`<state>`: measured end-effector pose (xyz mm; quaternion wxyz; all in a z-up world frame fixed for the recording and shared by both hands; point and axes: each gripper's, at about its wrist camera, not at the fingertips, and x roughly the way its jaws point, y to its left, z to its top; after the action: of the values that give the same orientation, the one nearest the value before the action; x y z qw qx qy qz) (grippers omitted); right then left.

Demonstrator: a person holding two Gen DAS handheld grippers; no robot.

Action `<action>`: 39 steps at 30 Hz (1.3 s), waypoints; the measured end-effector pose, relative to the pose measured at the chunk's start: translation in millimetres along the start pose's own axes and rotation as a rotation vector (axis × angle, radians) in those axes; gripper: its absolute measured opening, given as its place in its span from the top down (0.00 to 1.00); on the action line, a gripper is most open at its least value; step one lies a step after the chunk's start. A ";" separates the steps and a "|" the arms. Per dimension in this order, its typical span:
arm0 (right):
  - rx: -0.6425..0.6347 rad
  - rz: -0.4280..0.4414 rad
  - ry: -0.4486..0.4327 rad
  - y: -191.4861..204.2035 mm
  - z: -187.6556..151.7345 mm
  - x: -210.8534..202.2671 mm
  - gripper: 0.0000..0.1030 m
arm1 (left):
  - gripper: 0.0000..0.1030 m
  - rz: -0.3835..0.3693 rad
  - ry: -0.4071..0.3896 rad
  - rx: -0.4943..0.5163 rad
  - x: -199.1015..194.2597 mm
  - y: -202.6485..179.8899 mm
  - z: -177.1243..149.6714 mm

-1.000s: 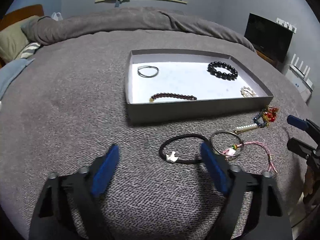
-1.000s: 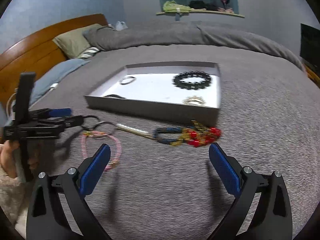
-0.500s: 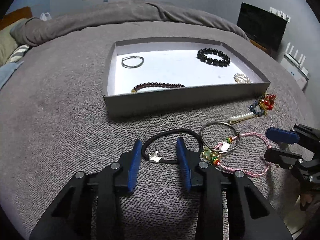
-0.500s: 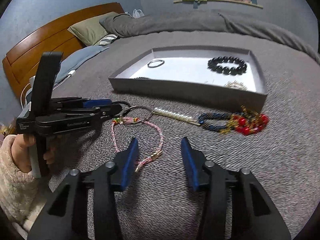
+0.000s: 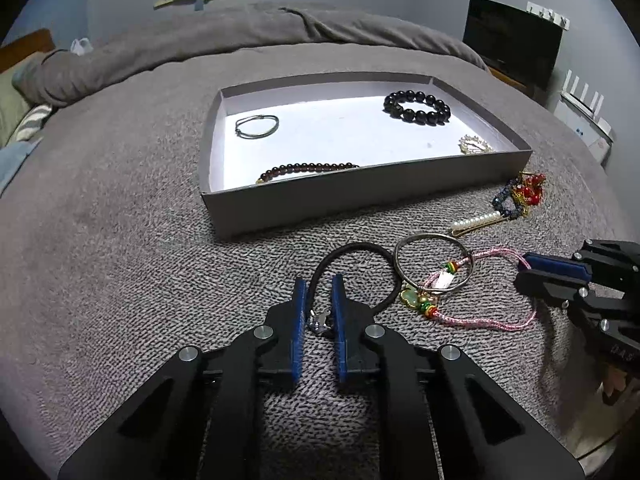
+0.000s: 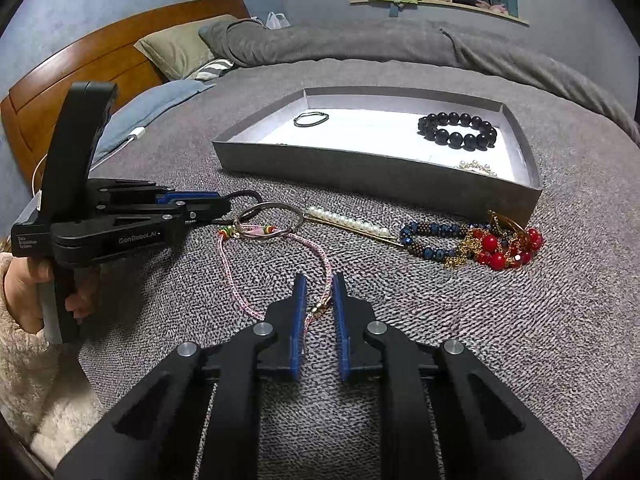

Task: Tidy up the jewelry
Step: 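Carry the hair tie and pink bracelet with both tools into the box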

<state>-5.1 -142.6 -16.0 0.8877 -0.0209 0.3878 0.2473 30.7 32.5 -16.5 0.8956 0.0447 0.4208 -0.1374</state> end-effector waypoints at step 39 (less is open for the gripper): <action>0.080 -0.235 -0.414 -68.9 134.0 -65.0 0.93 | 0.87 -0.004 -0.187 -0.174 12.2 31.6 121.5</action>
<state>79.7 -199.8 112.3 0.9710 0.0205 0.2020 0.1260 137.2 36.5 51.0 0.9310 -0.0472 0.3461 -0.1057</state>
